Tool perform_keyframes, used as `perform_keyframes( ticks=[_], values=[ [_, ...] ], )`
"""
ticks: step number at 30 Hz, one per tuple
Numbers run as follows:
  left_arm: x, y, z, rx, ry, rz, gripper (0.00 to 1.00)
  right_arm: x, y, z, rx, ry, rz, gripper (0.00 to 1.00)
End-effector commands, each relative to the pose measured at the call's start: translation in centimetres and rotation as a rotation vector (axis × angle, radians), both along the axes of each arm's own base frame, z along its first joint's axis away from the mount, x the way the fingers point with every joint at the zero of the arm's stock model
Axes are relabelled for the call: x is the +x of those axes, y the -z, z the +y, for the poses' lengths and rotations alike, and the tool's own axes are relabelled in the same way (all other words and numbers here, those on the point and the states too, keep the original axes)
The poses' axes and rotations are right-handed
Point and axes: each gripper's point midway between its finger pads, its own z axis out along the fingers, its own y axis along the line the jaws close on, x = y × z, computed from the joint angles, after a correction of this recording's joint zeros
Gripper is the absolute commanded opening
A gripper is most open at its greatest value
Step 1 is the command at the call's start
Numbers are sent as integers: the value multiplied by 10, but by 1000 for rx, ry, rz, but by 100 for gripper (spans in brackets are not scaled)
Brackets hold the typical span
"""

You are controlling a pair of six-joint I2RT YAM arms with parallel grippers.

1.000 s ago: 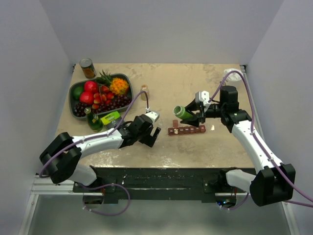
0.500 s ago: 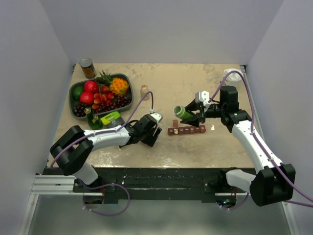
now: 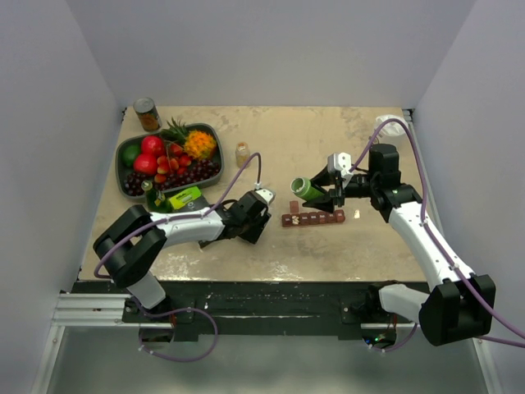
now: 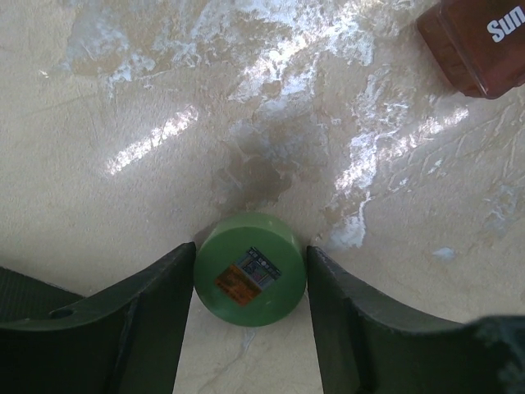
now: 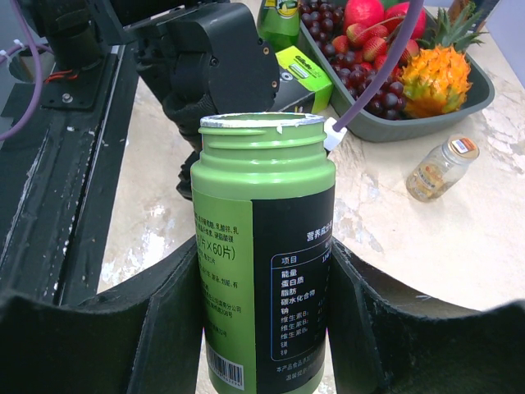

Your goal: Sort the pills into containers

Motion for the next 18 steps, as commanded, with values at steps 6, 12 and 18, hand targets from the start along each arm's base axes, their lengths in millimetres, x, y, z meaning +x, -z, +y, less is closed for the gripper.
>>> perform_keyframes(
  ticks=[6, 12, 18],
  values=[
    [6, -4, -8, 2, 14, -9, 61, -4, -6, 1, 22, -34, -38, 0],
    [3, -3, -8, -1, 21, 3, 57, -3, -6, 0, 22, -31, -35, 0],
    [4, -16, -9, -24, 20, -16, 24, -3, -5, 0, 20, -29, -37, 0]
  ],
)
